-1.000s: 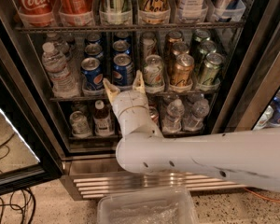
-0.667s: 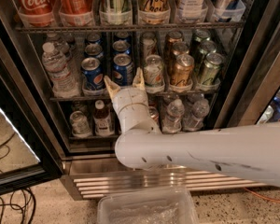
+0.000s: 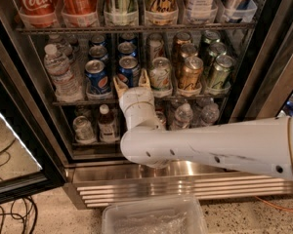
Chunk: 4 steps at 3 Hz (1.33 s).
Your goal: Pick pepsi can from middle shelf of fridge
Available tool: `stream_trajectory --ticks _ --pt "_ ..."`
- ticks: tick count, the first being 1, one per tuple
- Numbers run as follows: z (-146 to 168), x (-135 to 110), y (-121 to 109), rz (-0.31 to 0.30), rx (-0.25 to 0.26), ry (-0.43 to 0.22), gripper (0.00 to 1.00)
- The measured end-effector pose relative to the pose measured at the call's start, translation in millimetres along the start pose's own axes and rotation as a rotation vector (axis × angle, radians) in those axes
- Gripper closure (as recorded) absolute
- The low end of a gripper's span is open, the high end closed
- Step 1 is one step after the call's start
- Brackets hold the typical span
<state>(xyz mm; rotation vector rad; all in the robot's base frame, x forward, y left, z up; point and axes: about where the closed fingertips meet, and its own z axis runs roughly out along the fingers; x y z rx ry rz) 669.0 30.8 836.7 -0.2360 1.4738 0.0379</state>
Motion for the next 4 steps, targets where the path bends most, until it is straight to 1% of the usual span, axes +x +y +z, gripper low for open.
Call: stream_trajectory --ticks 1,2,3,4 --pt "6.4 0.8 -2.0 -0.003 0.006 -0.002 0.4" --pt "6.4 0.8 -2.0 -0.003 0.006 -0.002 0.59" --pt "6.4 0.7 -2.1 -0.003 0.006 -0.002 0.82" --pt "3.8 -4.0 -3.1 0.002 0.01 -0.015 1.0"
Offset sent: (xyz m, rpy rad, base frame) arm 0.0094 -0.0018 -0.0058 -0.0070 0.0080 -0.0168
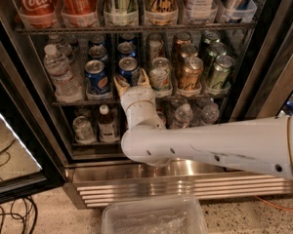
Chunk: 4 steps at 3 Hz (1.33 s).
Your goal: Pick pepsi can from middle shelf of fridge
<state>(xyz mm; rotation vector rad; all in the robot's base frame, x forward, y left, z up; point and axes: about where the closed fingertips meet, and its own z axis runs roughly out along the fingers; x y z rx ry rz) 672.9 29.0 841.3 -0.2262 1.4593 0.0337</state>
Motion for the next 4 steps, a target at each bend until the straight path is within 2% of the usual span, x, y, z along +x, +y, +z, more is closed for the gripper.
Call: stream_trajectory --ticks 2,3,4 --pt "-24 -40 -6 0.063 0.021 -0.105 1.0" --pt "-42 -53 0 0.102 -0.013 -0.112 1.0" --pt "-68 -54 5 0.136 -0.079 -0.064 1.0"
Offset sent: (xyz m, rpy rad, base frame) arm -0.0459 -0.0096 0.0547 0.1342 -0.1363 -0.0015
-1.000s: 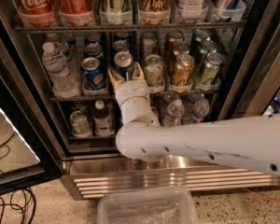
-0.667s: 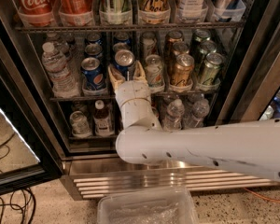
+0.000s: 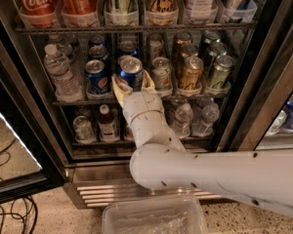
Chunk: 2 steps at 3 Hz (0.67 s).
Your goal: Pick pepsi can from middle shelf of fridge
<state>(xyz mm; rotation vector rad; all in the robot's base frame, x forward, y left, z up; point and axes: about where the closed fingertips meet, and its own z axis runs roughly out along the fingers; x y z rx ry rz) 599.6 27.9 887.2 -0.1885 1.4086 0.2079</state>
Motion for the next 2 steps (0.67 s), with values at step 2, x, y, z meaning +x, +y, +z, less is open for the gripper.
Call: stream_trajectory --ticks 2 --pt "-37 -1 -1 0.055 -0.183 0.105 1.0"
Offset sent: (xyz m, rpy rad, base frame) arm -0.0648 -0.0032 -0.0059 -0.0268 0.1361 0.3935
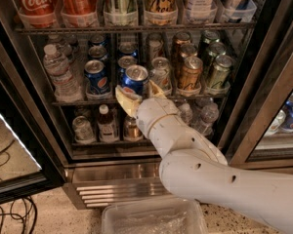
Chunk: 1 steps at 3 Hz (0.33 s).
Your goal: Pick pepsi can from middle shelf of fridge
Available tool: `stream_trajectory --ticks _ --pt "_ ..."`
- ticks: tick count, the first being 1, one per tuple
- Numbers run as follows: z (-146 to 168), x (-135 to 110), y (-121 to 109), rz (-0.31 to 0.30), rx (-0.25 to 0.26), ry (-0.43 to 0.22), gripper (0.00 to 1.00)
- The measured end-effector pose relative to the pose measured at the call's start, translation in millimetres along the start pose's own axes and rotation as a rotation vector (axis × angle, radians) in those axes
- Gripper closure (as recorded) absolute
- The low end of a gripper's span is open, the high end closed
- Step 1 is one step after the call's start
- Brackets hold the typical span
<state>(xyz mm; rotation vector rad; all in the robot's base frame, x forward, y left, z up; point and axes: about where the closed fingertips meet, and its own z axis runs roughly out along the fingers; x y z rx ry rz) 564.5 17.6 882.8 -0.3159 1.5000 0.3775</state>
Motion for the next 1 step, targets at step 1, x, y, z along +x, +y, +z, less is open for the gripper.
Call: stream_trajectory --ticks 1 --pt "-0.2 -2.2 16.8 0.018 -0.06 -0.003 1.0"
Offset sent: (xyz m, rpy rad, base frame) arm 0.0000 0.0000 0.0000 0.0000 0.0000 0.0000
